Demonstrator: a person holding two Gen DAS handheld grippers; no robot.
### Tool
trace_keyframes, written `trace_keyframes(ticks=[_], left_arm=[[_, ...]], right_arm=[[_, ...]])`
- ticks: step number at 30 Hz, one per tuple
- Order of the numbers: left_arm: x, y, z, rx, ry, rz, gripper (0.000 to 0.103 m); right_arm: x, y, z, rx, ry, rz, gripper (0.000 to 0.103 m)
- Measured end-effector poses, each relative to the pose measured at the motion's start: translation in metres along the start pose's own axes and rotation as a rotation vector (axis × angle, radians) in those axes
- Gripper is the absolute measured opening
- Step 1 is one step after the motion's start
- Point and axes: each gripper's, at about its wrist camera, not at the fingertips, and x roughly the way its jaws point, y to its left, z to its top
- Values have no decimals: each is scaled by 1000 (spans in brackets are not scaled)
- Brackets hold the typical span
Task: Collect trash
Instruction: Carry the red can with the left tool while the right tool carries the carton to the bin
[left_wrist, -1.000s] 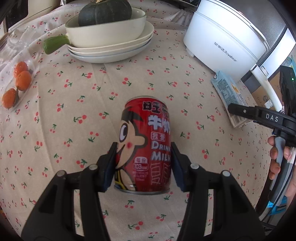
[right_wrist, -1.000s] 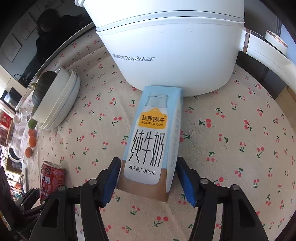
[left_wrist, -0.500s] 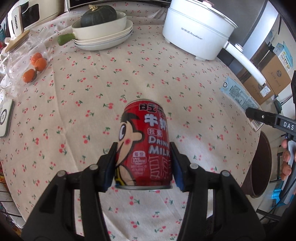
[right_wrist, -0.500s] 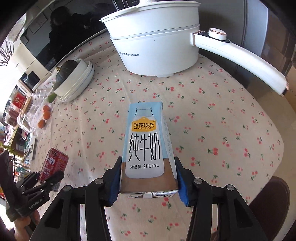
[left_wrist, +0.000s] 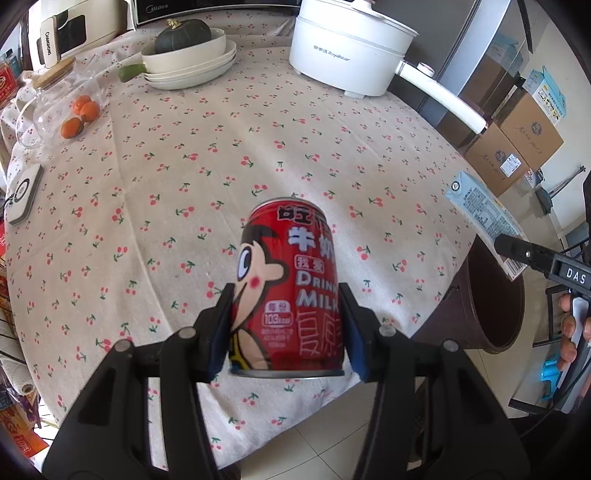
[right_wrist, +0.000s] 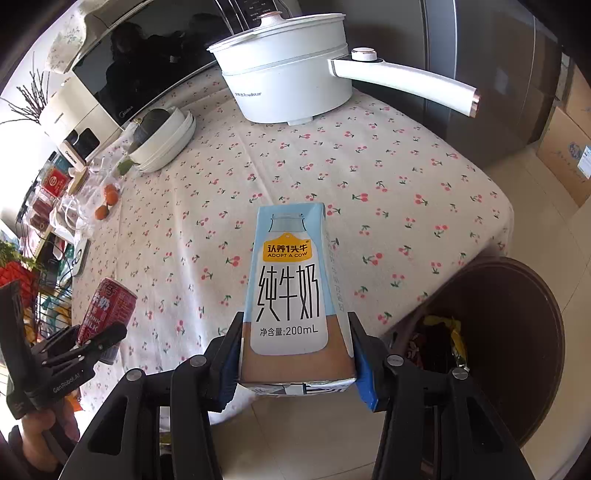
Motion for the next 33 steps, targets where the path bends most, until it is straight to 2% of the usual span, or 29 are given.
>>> trace_keyframes(ticks=[6,10,16,28,33], left_arm=[[-5,-21,-10,0,-6,-39,54],[-1,-45,-10,39,-14,-78,54],[11,-82,-8,116,-3,-111,54],[45,-175,-11,238,48,-212,54],[61,-217,-17,283,69,-248,54]], right_arm=[[-19,-16,-27,-7,-21,-7,52],[-25,-39,-40,60,-17,35,52],[-42,-74,-50,103,-42,37,52],[-52,-155,-82,209,-21,-32,52],[-58,-178,-92,237,-16,-45,52]])
